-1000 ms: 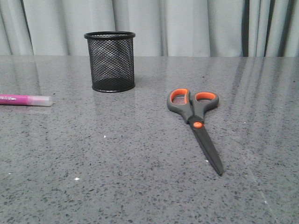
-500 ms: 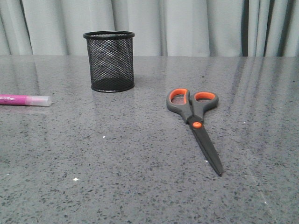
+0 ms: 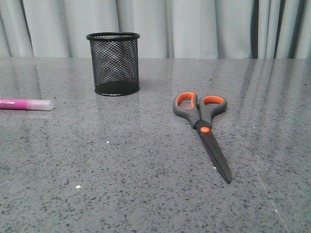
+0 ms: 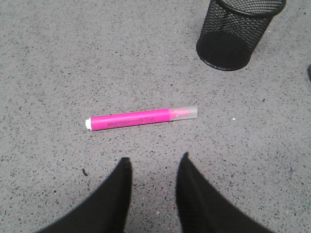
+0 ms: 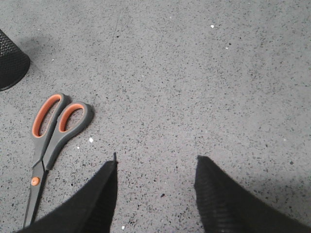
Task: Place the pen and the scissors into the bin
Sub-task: 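Lower the left gripper onto the pink highlighter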
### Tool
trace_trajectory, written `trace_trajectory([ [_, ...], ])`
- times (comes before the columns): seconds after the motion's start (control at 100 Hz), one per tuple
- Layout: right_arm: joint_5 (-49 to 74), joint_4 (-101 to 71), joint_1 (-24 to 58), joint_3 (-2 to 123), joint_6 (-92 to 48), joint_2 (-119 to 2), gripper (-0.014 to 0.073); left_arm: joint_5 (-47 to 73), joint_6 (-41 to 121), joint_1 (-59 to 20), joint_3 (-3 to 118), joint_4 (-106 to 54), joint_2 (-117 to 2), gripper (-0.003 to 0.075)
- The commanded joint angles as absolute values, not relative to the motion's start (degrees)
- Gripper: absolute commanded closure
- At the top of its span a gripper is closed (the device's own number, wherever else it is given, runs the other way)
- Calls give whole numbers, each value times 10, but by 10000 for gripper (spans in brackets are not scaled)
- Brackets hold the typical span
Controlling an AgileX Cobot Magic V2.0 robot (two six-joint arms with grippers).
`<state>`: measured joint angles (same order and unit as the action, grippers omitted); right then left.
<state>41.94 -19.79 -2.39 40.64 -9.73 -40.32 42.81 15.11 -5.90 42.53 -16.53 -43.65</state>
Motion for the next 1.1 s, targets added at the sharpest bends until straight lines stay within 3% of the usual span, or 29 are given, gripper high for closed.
trace_trajectory([
  [0.0,386,-201,-23,427,-103,-406,252,390,172,-63,445,-187,-438,411],
  [0.18,390,-201,-23,427,-103,-406,252,432,215,-63,469,-196,-473,408],
  [0.54,398,-201,-23,427,-103,-406,252,584,417,-68,621,-196,-657,407],
  [0.85,398,-201,-22,427,-103,-406,252,583,659,-74,683,-192,-784,407],
  [1.09,398,-201,-22,427,-103,-406,252,580,736,-74,714,-193,-857,407],
])
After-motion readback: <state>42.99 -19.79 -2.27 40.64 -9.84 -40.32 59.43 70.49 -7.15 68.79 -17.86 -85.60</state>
